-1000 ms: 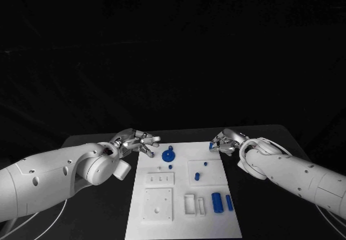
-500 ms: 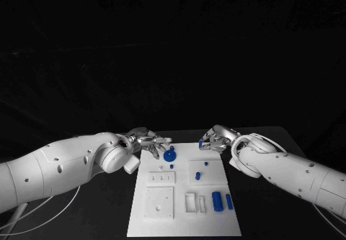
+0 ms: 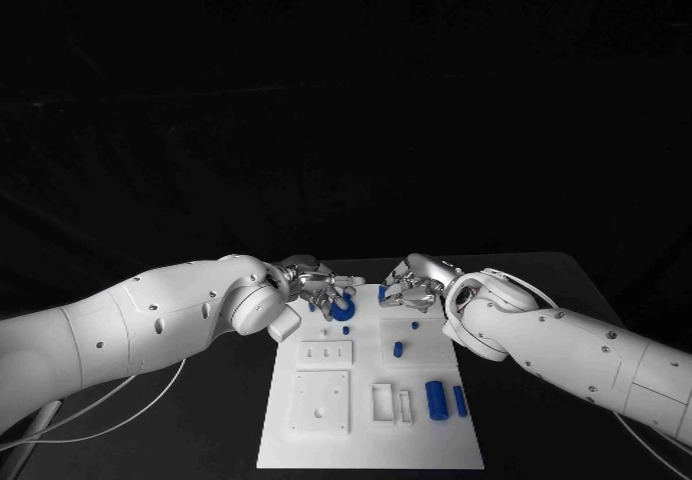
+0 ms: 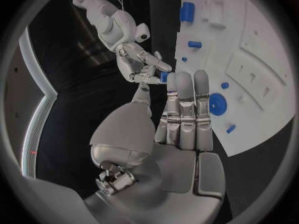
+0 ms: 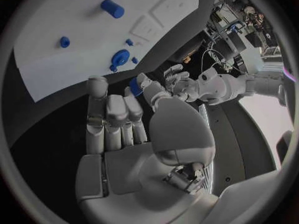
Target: Assemble the parts on the task board
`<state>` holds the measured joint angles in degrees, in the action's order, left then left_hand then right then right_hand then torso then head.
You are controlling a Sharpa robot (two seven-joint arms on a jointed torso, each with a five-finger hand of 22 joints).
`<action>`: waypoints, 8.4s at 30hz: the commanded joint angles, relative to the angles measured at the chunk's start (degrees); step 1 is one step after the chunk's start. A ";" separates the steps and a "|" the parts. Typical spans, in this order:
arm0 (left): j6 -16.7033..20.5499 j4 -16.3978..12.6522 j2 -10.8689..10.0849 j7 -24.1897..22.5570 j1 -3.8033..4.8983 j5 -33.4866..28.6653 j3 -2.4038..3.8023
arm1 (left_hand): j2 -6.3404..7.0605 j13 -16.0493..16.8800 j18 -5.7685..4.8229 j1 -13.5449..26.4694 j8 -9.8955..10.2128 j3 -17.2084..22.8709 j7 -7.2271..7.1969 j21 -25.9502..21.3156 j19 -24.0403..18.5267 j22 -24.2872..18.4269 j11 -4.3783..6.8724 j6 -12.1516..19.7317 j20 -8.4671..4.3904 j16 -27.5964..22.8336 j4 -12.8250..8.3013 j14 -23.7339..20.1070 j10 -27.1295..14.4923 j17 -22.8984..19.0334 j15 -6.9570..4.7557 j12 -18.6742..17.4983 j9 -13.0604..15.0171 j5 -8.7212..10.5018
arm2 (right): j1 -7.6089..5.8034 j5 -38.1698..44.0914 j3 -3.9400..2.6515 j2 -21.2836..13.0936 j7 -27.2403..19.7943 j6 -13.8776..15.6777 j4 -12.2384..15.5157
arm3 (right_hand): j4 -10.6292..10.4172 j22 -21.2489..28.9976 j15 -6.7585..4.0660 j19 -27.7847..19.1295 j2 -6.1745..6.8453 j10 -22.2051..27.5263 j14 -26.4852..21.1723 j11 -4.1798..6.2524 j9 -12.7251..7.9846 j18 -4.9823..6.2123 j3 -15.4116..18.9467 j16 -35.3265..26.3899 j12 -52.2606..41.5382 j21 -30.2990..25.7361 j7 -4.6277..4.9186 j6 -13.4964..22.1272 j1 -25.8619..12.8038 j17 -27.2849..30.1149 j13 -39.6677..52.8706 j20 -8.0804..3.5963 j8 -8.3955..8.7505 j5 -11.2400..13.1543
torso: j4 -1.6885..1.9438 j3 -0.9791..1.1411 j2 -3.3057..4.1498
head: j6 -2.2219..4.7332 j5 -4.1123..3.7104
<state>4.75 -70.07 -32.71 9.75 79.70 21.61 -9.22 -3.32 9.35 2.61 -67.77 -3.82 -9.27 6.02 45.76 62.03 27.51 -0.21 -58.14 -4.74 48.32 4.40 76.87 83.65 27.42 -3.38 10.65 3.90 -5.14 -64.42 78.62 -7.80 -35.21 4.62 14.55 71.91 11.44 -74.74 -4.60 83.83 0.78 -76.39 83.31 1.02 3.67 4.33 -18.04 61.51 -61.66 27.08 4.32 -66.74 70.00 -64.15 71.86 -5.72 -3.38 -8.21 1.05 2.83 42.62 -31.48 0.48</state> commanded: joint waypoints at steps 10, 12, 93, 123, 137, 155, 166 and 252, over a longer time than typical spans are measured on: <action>-2.61 0.87 2.39 5.19 0.36 5.29 0.03 | 0.24 -0.11 0.03 1.83 0.08 0.61 0.00 -1.80 0.35 1.41 -0.27 -0.01 0.42 -0.49 1.38 -0.09 -0.65 -0.68 0.17 -0.26 0.02 0.42 | -0.01 0.84 0.27 0.94 0.67 -1.49 1.12 | -0.57 0.10 -0.19 2.76 0.60 -0.14 0.18 0.04 0.08 0.21 0.13 0.08 0.00 0.14 -0.01 0.47 -0.13 -0.04 -0.03 -0.27 -0.20 -0.34 | 0.11 -0.02 0.07 | -0.11 -0.24; -2.93 0.99 2.61 5.60 0.37 5.64 0.03 | 0.08 -0.14 -0.02 1.85 0.08 0.64 -0.08 -2.21 0.51 1.84 -0.22 -0.27 0.38 -0.52 1.26 -0.05 -0.63 -0.73 0.14 -0.28 0.02 0.36 | -0.01 0.85 0.27 1.02 0.68 -1.53 1.20 | -0.57 0.10 -0.19 2.76 0.60 -0.14 0.18 0.04 0.08 0.21 0.13 0.08 0.00 0.14 -0.01 0.47 -0.13 -0.04 -0.03 -0.27 -0.20 -0.34 | 0.11 -0.02 0.11 | -0.18 -0.26; -5.45 2.94 4.10 7.10 0.52 4.26 -1.21 | -0.67 -0.42 -1.11 3.16 -0.01 25.33 -5.87 -3.39 3.32 18.76 3.07 -15.34 -3.03 8.44 -13.34 3.07 3.04 2.34 -3.32 5.62 25.47 -14.24 | 0.08 1.94 0.67 2.91 0.97 -3.68 -0.16 | -2.09 0.55 -0.23 2.70 1.03 0.37 0.10 -0.02 0.04 0.26 0.85 -0.32 0.76 -0.29 0.16 1.46 -0.47 0.09 -0.55 -0.35 -0.19 -1.02 | 0.09 -0.03 0.16 | -0.80 -0.73; -10.09 4.21 3.35 10.84 0.44 6.02 -2.27 | -2.15 1.38 -1.62 7.04 -0.08 25.71 -7.51 -6.63 5.28 24.43 4.31 -18.95 -3.77 13.47 -14.11 3.74 3.20 5.66 -4.18 14.19 35.52 -16.10 | 0.70 -2.09 0.63 -1.65 -0.77 -0.14 0.25 | -2.76 1.53 -0.07 2.58 1.89 1.18 -0.10 -0.10 0.04 0.50 0.45 -1.62 2.05 -2.37 0.48 2.26 -0.99 1.08 -1.59 -0.15 -0.18 -3.40 | 0.03 0.09 0.10 | -1.72 0.08; -22.07 8.57 4.63 19.30 0.51 12.23 -2.29 | -3.26 1.09 -1.53 9.18 -0.03 27.12 -7.58 -7.82 6.08 26.23 4.39 -19.00 -3.76 13.35 -16.17 4.36 3.22 5.60 -4.17 14.72 36.96 -16.44 | -0.21 -6.94 -0.71 -5.80 -0.80 2.30 1.44 | -3.12 2.18 -0.06 2.51 2.53 1.58 -0.23 -0.07 0.04 0.52 0.17 -2.45 2.73 -3.69 0.47 2.24 -1.45 1.73 -2.20 -0.13 -0.18 -3.99 | 0.12 0.23 0.24 | -2.18 1.05; -23.11 12.13 8.77 19.64 0.20 27.48 -3.56 | -3.68 1.32 -1.19 12.28 -0.06 29.39 -7.88 -9.96 7.06 29.34 4.35 -20.20 -3.34 14.80 -17.17 4.52 3.26 6.65 -4.00 17.09 38.94 -19.81 | -1.00 -9.25 -1.50 -6.93 -0.90 3.97 3.52 | -3.43 2.49 -0.10 2.57 2.90 1.60 -0.20 0.00 0.04 0.49 -0.04 -2.66 2.77 -4.04 0.42 2.11 -1.48 1.88 -2.41 -0.18 -0.19 -4.83 | 0.02 0.01 0.21 | -3.85 1.79; -22.81 13.78 10.11 19.27 -0.75 29.18 -3.89 | -4.15 1.45 -1.37 12.82 -0.08 29.46 -7.99 -12.10 8.04 30.87 4.38 -20.59 -3.31 15.02 -16.55 4.75 3.27 6.70 -3.92 17.63 39.06 -19.69 | -1.01 -9.56 -1.75 -6.79 -0.80 4.15 3.99 | -3.49 2.52 -0.11 2.59 2.98 1.53 -0.16 0.02 0.04 0.47 -0.14 -2.60 2.62 -3.95 0.43 2.17 -1.50 1.84 -2.36 -0.19 -0.18 -4.87 | 0.17 0.04 0.13 | -4.23 1.98; 16.23 -3.07 0.65 11.45 -8.15 41.17 -4.57 | -3.15 2.02 -1.79 9.16 -0.18 28.24 -8.43 -21.17 12.37 42.60 5.05 -21.17 -3.99 18.29 -11.62 4.73 3.24 8.27 -4.60 19.56 40.68 -15.36 | -0.53 -9.74 -1.81 -7.99 0.10 3.23 3.93 | -4.04 2.82 -0.09 2.59 3.22 1.64 -0.14 -0.01 0.04 0.63 -0.05 -2.61 2.65 -3.80 0.48 2.46 -2.11 1.78 -2.59 -0.18 -0.18 -5.74 | 0.14 0.11 -0.05 | -5.52 1.74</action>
<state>19.48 -72.93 -32.02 22.32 71.59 60.39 -13.82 -6.20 11.28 0.90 -57.92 -3.65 18.69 5.04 24.93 73.92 70.04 4.17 -67.09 -8.61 66.29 -7.20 81.56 84.17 35.65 -7.63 29.95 43.96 -20.23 -64.99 68.95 -9.58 -43.17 4.78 18.54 75.78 7.74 -71.89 -4.59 83.83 3.56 -75.14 83.30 1.02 3.78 4.33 -18.12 59.01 -59.22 23.19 4.82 -64.82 68.11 -62.34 69.33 -5.72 -3.53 -13.77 1.22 2.96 42.56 -36.99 2.19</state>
